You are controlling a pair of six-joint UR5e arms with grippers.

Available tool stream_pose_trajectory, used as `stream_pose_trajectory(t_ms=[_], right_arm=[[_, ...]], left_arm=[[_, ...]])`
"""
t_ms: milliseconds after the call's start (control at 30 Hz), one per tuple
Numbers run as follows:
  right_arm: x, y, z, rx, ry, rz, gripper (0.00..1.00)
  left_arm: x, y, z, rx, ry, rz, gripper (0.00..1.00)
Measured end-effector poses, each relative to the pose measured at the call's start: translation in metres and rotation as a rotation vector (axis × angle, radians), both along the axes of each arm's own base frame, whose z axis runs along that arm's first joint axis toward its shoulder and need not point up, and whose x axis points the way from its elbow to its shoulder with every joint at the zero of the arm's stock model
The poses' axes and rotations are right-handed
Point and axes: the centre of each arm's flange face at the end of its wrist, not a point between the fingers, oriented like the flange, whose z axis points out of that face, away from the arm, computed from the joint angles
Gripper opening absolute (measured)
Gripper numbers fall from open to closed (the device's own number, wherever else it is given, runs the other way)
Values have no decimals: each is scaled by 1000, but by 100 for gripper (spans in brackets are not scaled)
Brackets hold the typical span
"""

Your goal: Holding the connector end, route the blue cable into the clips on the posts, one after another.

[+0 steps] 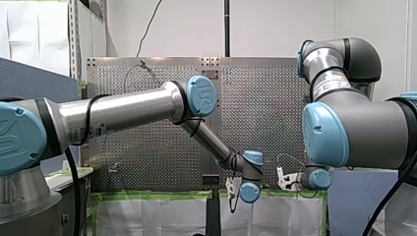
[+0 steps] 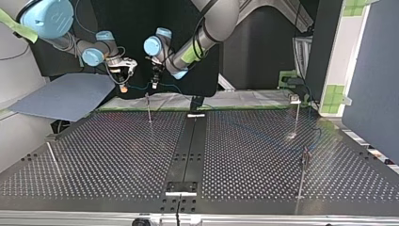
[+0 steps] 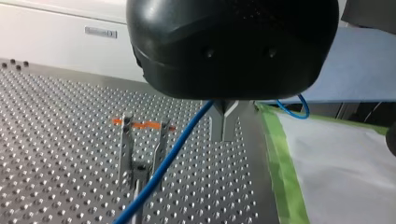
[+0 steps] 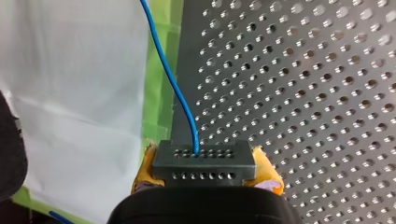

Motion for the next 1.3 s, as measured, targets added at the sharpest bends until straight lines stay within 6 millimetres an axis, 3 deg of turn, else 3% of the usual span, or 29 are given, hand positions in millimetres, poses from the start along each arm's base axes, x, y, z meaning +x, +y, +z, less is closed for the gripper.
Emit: stream_pose_trajectory(t_ms=[267,467,833,1300], right_arm=[[-3,-4,10,-12,-16,27,0],[-6,-10,21,-22,-27,34,0],[-14,-28,71,-71,-65,9,0],[-13,-30,77,-77,-86,2,0]], left_arm=[[9,7,5,-4,3,47,0],[13,3,24,-13,-6,45,0],[16,3,32,-8,-1,35,0],[29,9,32,-22,-1,21,0]])
